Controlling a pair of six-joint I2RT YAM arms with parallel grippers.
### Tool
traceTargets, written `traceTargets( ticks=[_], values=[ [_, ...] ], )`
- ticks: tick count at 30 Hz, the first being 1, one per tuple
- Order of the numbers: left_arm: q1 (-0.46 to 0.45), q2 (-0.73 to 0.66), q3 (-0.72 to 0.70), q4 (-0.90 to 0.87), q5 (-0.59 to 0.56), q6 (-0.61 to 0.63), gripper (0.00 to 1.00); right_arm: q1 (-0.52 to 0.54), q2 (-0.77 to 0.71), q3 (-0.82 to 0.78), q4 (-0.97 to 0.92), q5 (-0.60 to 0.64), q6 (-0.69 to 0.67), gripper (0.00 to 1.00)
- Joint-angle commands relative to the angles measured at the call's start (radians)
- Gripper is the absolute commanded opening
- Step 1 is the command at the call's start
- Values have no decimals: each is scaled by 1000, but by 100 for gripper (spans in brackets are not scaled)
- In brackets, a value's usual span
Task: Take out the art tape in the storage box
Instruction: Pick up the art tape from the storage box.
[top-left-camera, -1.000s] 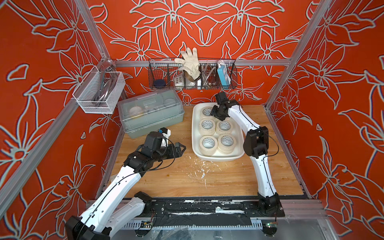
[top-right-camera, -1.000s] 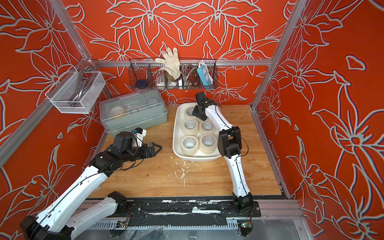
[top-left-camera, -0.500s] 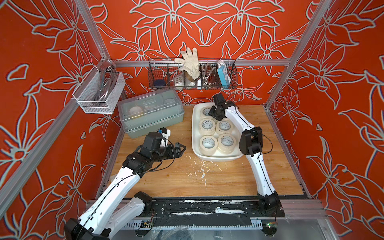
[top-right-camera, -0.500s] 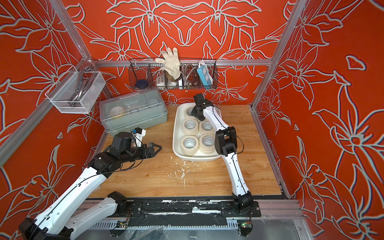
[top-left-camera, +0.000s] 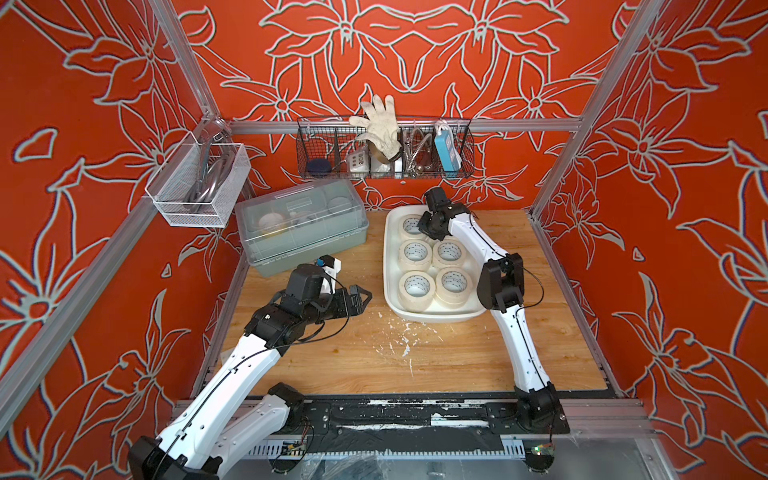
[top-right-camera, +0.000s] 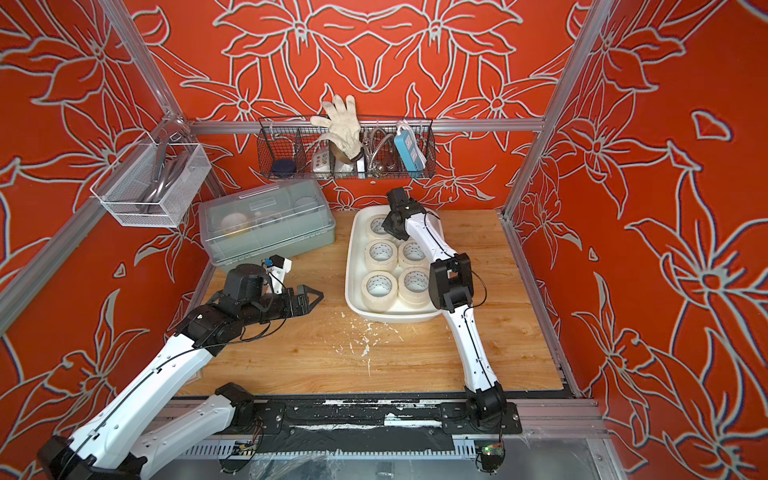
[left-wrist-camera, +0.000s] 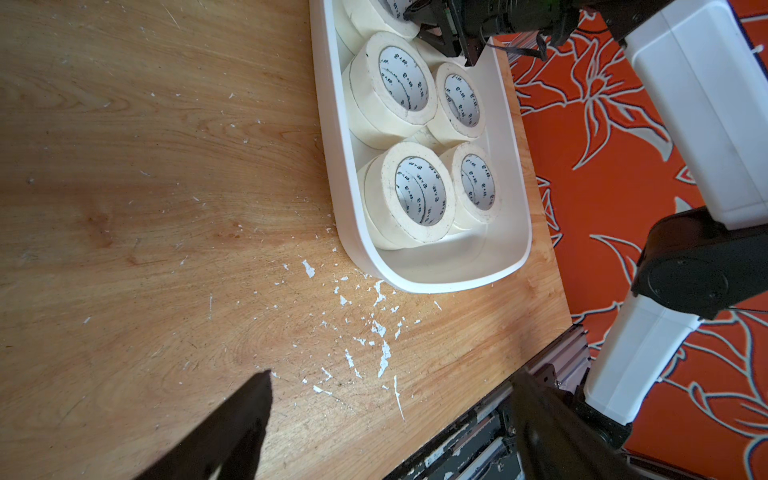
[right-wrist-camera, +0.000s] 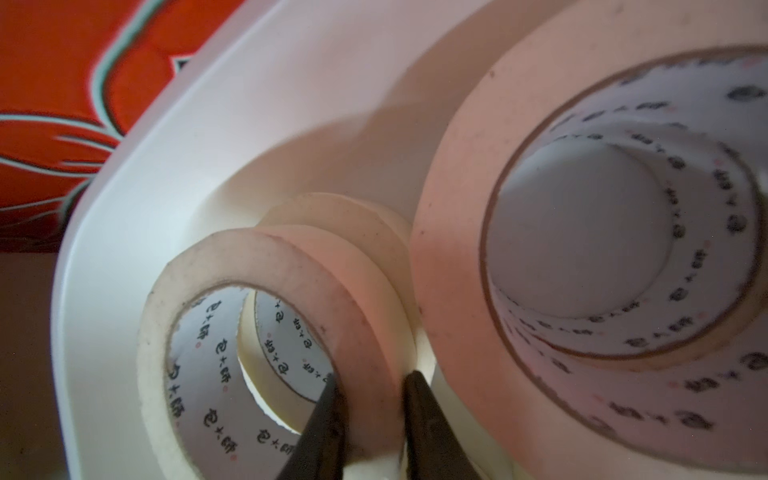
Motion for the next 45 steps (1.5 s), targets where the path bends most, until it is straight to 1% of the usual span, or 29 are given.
traceTargets(
  ticks=[1, 5, 9, 15, 16, 20, 23, 26, 33, 38, 41, 45],
  values=[
    [-5, -11, 0, 16, 4, -5, 89, 3, -89, -71, 3, 48, -29, 13],
    [-5, -7, 4, 19, 2, 0, 89, 3, -168, -140, 17, 73, -62, 10],
    [-6, 11, 20, 11, 6, 13, 88, 4, -241, -183, 5, 76, -124, 7],
    [-26, 42, 70, -13, -29, 33, 85, 4, -337, -248, -24, -10, -233, 3],
    [-35, 45, 78, -13, -39, 35, 85, 4, -357, -272, -19, -24, -247, 3],
    [-79, 78, 135, -34, -95, 62, 85, 7, -462, -422, 45, -152, -334, 0],
    [-115, 137, 198, -69, -145, 91, 83, 17, -526, -499, 28, -197, -390, 0],
    [-155, 187, 266, -98, -187, 125, 82, 38, -596, -587, 29, -212, -445, 0],
    [-240, 326, 424, -164, -243, 194, 81, 123, -762, -781, 47, -168, -515, 0],
    [-277, 430, 516, -206, -257, 214, 80, 175, -843, -884, 63, -102, -520, 0],
    [-284, 504, 571, -247, -262, 217, 76, 205, -887, -931, 79, -68, -520, 0],
    [-303, 605, 645, -312, -298, 231, 68, 235, -938, -979, 98, -34, -517, 0]
  ],
)
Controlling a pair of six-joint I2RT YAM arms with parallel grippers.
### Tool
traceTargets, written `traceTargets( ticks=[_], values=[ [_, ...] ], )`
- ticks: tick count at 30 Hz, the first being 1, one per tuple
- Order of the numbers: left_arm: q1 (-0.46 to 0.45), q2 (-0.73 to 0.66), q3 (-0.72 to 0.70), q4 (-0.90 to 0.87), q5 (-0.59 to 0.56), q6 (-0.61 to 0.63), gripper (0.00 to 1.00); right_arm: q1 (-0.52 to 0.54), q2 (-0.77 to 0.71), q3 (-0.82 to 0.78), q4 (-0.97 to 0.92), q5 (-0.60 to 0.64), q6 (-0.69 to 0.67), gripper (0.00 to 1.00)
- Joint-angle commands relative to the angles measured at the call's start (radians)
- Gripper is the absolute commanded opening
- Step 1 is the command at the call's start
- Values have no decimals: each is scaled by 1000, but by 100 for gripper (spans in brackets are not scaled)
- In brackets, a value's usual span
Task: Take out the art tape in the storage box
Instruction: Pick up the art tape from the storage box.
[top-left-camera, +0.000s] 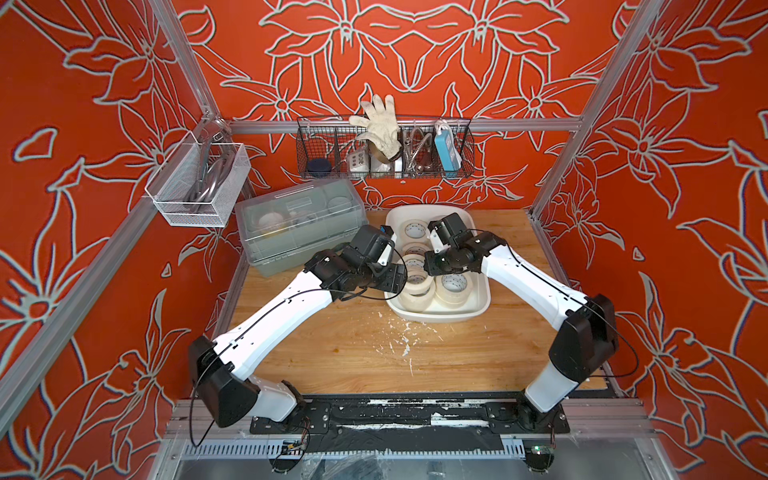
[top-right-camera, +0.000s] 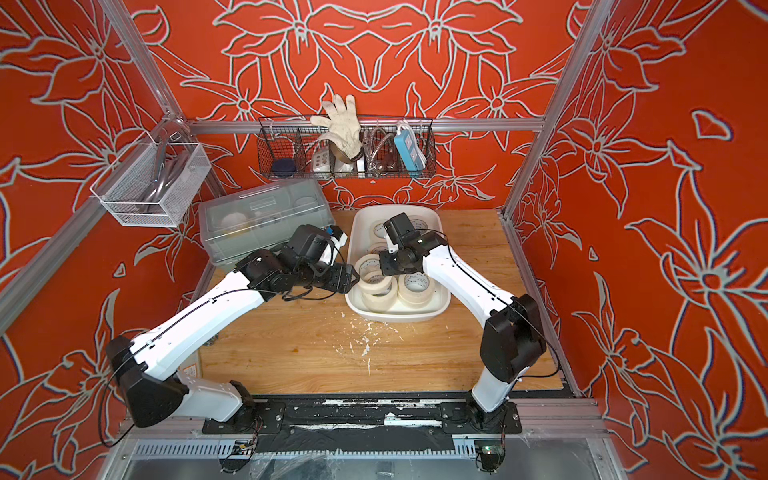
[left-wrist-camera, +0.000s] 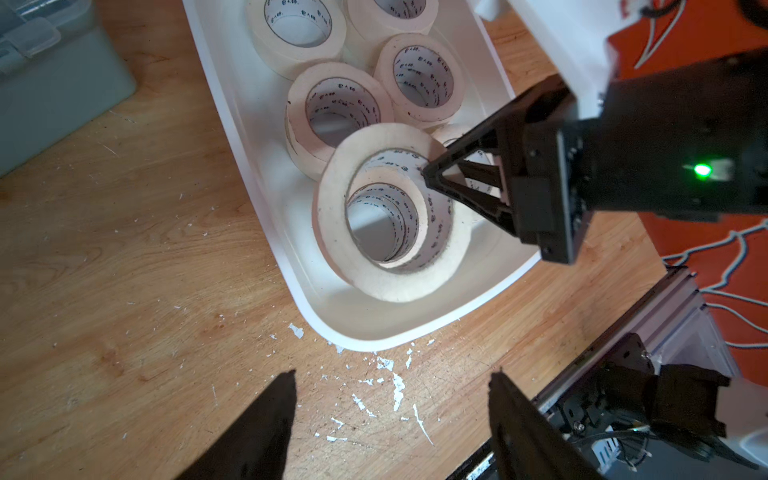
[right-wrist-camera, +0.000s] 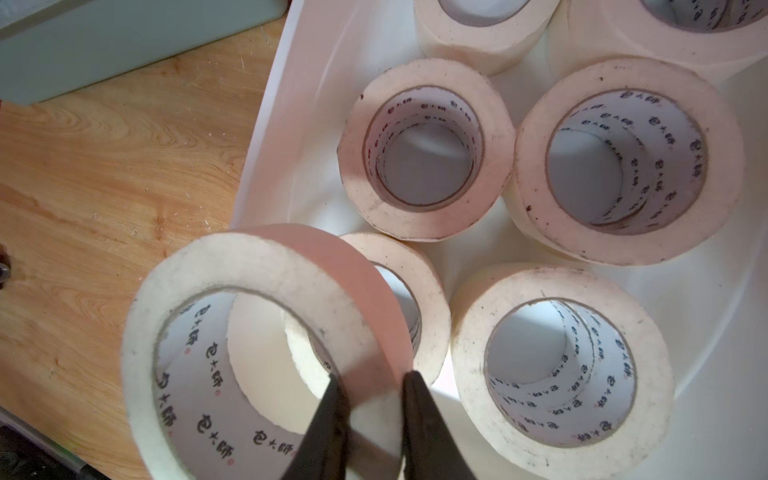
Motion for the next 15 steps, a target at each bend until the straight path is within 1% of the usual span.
traceTargets(
  ticks=[1, 5, 11, 13, 15],
  values=[
    [-19, 67, 59, -88, -41, 30, 67, 22, -63, -30, 54, 55, -7, 0],
    [-28, 137, 104, -113, -55, 34, 60, 36, -91, -60, 69, 67, -7, 0],
    [-36, 207, 148, -125, -98, 30, 58, 42, -106, -70, 65, 72, -8, 0],
    [-40, 229, 164, -132, -138, 28, 57, 45, -112, -74, 67, 68, -7, 0],
    [-45, 251, 180, -139, -212, 21, 55, 47, -118, -80, 70, 68, -5, 0]
  ],
)
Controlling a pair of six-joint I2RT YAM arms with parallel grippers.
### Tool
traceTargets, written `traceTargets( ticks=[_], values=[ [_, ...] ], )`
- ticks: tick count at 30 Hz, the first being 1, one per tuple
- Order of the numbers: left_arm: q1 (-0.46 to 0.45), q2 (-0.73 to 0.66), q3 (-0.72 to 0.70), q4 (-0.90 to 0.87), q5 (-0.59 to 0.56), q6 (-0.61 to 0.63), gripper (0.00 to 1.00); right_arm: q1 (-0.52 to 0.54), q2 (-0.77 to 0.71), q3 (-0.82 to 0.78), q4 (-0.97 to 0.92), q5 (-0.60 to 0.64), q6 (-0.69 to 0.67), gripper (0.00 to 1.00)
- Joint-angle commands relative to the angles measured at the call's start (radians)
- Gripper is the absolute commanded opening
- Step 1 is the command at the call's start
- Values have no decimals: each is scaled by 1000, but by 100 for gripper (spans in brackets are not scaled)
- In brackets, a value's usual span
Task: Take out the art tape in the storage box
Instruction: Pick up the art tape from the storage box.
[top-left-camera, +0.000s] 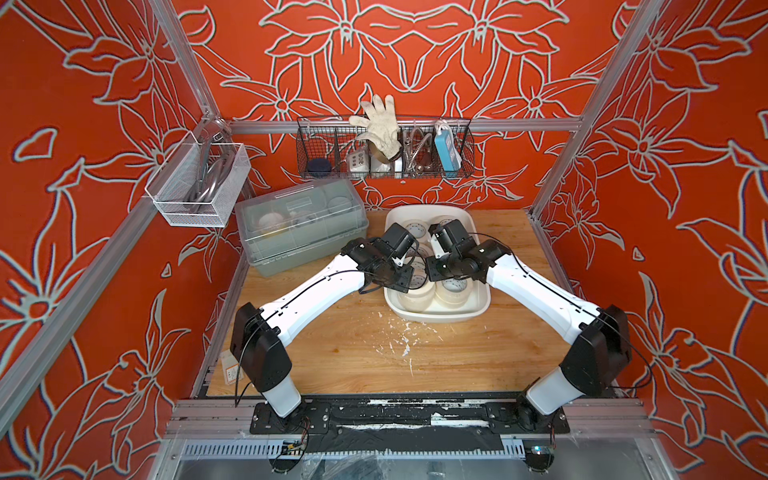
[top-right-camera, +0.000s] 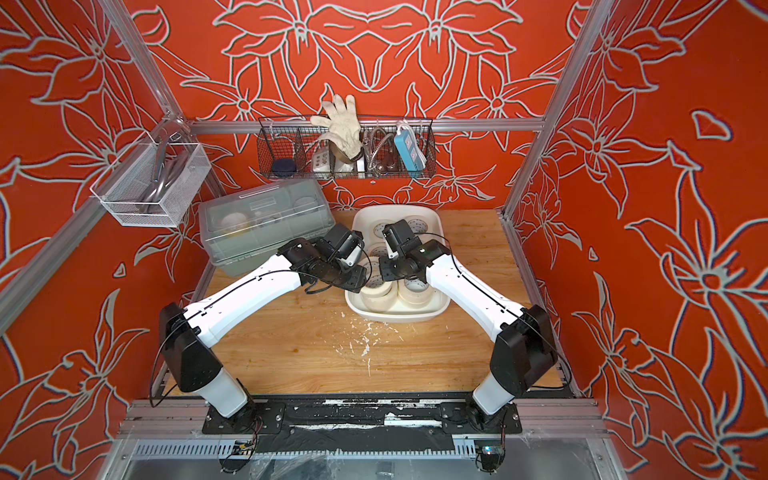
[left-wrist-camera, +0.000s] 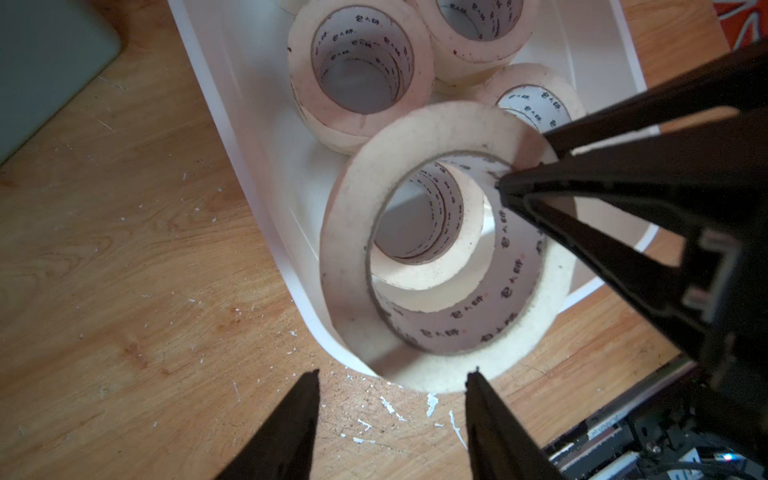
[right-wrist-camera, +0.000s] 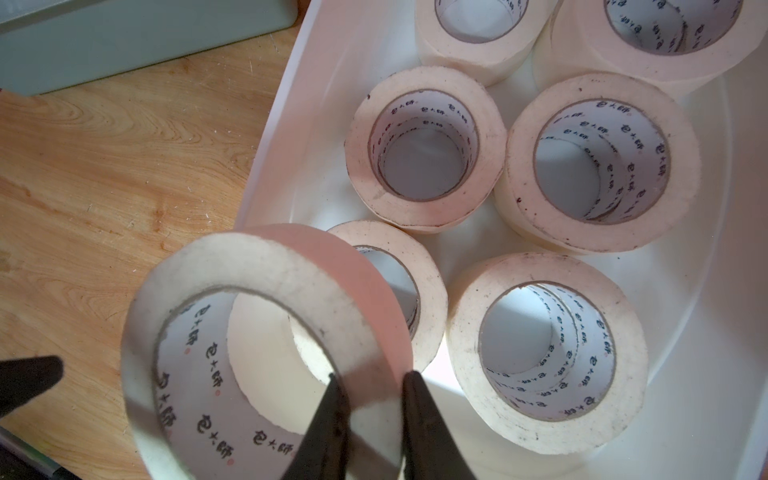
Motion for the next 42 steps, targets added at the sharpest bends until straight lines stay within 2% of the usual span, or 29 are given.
traceTargets(
  ticks=[1, 3, 10, 14, 17, 21, 27, 30, 34, 37, 42],
  values=[
    [-11, 34, 35, -32, -118, -2, 54, 10, -46, -15, 32, 12, -1, 0],
    [-10, 50, 37, -19, -140, 0, 54, 10, -49, -17, 33, 7, 1, 0],
    [-11, 86, 37, 46, -106, -9, 49, 12, -66, -34, 38, -4, 10, 0],
    [-12, 96, 33, 87, -109, -18, 43, 13, -80, -50, 50, -13, 16, 0],
    [-11, 103, 28, 117, -100, -20, 33, 12, -96, -63, 63, -23, 21, 2],
    [-12, 106, 30, 131, -90, -27, 20, 13, -118, -75, 70, -32, 20, 12],
    [-10, 90, 37, 134, -85, -31, 12, 11, -162, -102, 94, -89, 0, 43],
    [-10, 77, 44, 121, -95, -37, 8, 12, -199, -120, 119, -129, -9, 51],
    [-6, 45, 40, 110, -162, -50, 0, 11, -251, -136, 131, -119, -8, 57],
    [21, 21, 27, 104, -222, -78, 0, 11, -293, -149, 138, -80, -12, 59],
    [125, -24, -30, 100, -236, -172, 0, 5, -361, -188, 152, 20, 0, 61]
  ],
)
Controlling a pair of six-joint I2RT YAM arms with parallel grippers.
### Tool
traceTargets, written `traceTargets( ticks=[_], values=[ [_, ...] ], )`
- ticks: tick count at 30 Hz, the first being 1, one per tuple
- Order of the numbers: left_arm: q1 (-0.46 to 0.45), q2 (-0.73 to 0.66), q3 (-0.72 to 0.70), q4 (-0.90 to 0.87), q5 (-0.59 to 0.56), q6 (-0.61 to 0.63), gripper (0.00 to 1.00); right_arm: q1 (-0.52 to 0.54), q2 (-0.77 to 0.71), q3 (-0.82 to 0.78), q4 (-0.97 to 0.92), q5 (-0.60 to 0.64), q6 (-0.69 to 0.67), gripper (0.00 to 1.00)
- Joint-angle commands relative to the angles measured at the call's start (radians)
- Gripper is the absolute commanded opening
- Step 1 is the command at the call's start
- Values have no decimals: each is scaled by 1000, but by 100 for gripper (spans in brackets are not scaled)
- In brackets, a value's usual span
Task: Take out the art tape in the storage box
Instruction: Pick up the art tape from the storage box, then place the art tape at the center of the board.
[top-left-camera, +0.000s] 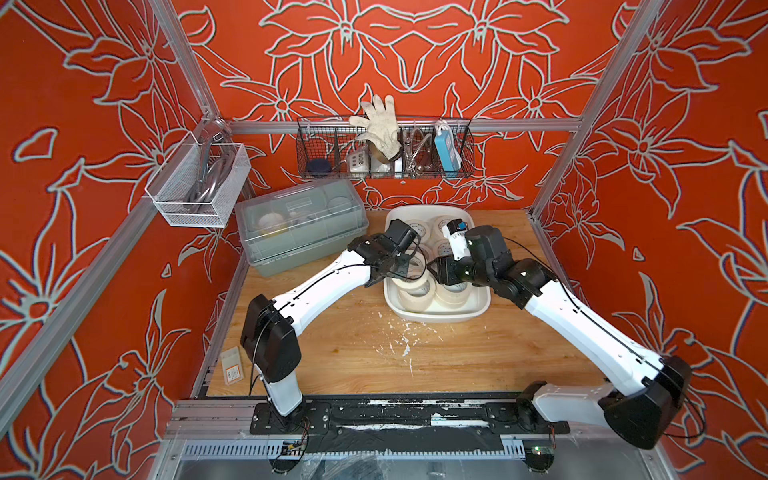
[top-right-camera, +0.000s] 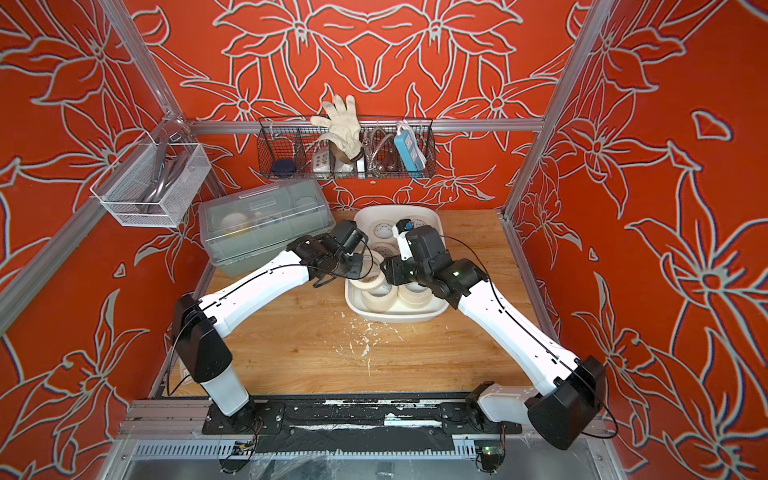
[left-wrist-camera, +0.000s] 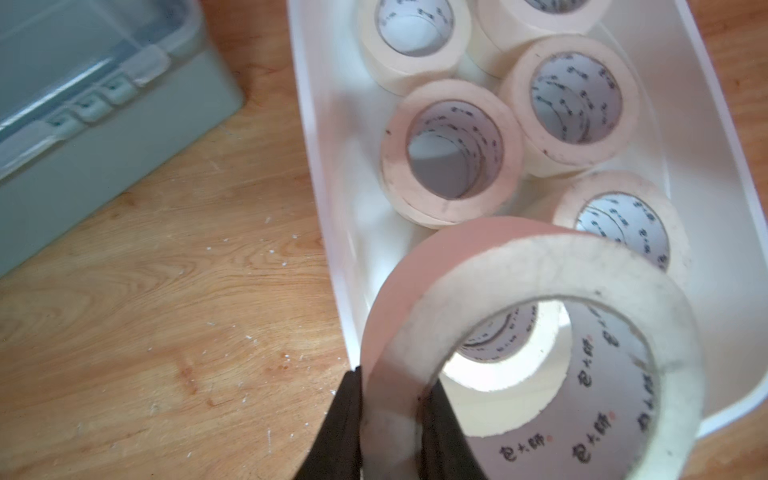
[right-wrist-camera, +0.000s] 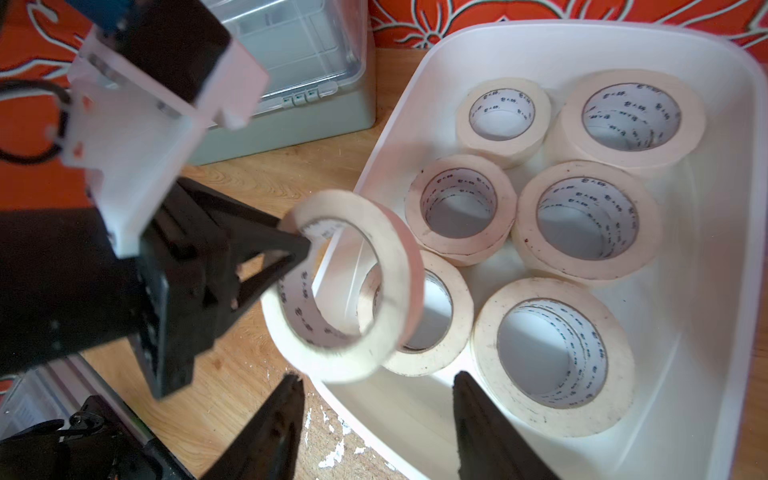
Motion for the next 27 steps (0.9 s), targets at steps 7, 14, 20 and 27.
traceTargets(
  ticks=[7, 14, 20, 27],
  values=[
    [223, -101, -166, 67, -15, -224, 0, -19, -87, -89, 40, 159, 58, 62],
    [300, -22, -171, 46, -56, -363, 0, -44, -105, -143, 46, 234, 124, 62],
    [320, 101, -114, 21, -54, -427, 0, -70, -108, -175, 44, 250, 181, 61],
    [329, 213, -73, 51, -32, -446, 0, -103, -101, -196, 38, 212, 227, 61]
  ],
)
